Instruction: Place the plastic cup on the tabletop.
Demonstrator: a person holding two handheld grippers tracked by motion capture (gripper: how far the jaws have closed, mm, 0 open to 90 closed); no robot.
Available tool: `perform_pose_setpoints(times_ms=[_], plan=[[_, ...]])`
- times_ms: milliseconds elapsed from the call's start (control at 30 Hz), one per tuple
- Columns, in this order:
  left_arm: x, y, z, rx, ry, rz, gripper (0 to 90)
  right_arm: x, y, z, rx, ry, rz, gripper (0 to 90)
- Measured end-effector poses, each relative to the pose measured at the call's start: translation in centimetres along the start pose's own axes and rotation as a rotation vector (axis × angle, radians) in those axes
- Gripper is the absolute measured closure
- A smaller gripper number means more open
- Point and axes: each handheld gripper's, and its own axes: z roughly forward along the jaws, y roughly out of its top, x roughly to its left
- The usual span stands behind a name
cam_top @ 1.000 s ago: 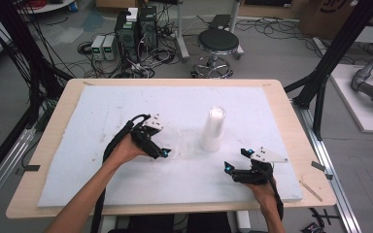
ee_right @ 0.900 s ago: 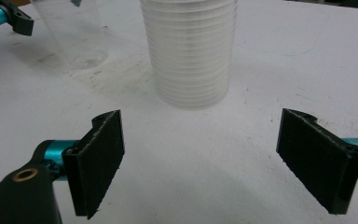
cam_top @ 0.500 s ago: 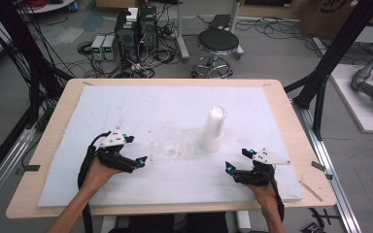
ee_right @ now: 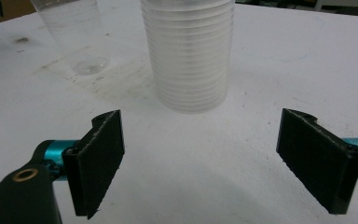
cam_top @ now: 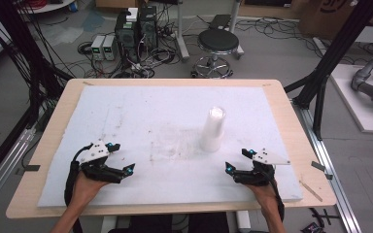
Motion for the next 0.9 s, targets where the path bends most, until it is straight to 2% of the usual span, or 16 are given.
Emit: perform_pose_setpoints(times_ms=[67, 133, 333, 433, 667, 900], plan=[[-0.1, -0.3, -0.1, -0.005, 0.01, 0.002, 6.8, 0.0, 0.0, 0.0, -0.006, 0.0, -0.005, 15.1], [-0.3, -0.8, -0.3, -0.027, 0.038, 0.012, 6.8, 0.0, 0.0, -0.1, -0.008, 0.0, 0.003, 15.1], [0.0, -1.4, -0.4, -0.05, 0.072, 0.001, 6.8, 0.0, -0.1, -0.2, -0.01, -0.003, -0.002, 15.1], [0.3, -1.9, -0.5, -0.061, 0.074, -0.032, 6.8, 0.1, -0.1, -0.2, -0.008, 0.001, 0.001, 15.1], [-0.2, -2.0, -0.8, -0.086, 0.101, 0.008, 6.8, 0.1, -0.1, -0.1, -0.007, 0.002, -0.007, 15.1], [0.1, -2.2, -1.0, -0.101, 0.098, -0.03, 6.8, 0.1, -0.1, -0.1, 0.003, 0.004, -0.002, 15.1]])
